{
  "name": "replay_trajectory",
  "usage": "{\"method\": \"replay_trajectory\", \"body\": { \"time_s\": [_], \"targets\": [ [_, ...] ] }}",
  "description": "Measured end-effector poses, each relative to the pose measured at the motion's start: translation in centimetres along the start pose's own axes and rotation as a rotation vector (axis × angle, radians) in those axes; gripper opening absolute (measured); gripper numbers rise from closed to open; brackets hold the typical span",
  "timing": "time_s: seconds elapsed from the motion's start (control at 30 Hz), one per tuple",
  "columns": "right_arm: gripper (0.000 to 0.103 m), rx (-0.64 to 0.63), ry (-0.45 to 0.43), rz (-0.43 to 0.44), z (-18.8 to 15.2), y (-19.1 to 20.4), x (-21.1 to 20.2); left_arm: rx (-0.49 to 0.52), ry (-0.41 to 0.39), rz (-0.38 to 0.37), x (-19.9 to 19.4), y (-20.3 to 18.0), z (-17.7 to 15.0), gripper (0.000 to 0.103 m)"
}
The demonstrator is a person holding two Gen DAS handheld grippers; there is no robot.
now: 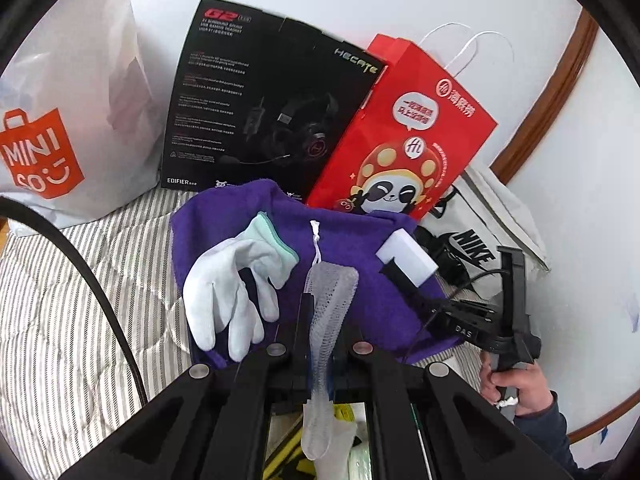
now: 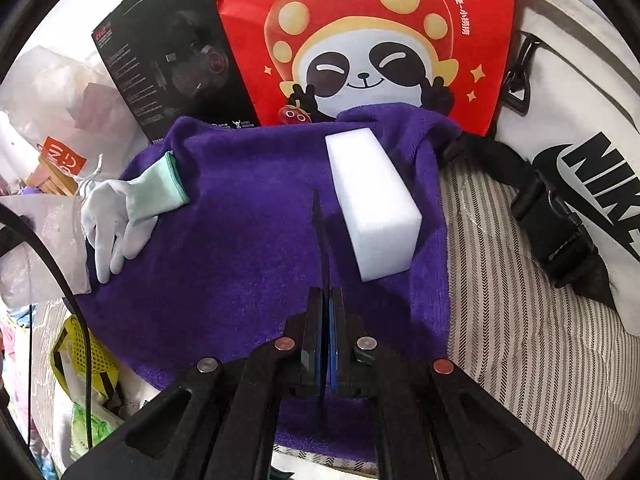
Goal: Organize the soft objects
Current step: 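Carry the strap with the right tool while the left tool carries the mesh bag onto the towel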
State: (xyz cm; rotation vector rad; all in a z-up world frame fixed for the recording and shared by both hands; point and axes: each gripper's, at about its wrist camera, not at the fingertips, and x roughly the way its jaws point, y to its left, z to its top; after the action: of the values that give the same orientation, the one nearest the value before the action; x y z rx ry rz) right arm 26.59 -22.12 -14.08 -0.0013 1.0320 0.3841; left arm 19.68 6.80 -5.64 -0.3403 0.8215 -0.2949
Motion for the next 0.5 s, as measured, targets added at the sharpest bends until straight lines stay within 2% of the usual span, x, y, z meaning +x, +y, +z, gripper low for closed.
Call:
{"method": "replay_trajectory", "body": {
  "time_s": [0.17, 0.5],
  "targets": [
    [0.004, 0.011, 0.005, 0.001, 0.0, -0.4, 0.2, -0.012, 0.016, -0.014, 1.8, 0.4, 0.5, 0.005],
    [0.008, 0.024, 0.012, -0.012, -0.6, -0.9, 0.5, -0.015, 0.1, 0.062, 5.9, 2.5, -1.7, 0.005]
  ]
}}
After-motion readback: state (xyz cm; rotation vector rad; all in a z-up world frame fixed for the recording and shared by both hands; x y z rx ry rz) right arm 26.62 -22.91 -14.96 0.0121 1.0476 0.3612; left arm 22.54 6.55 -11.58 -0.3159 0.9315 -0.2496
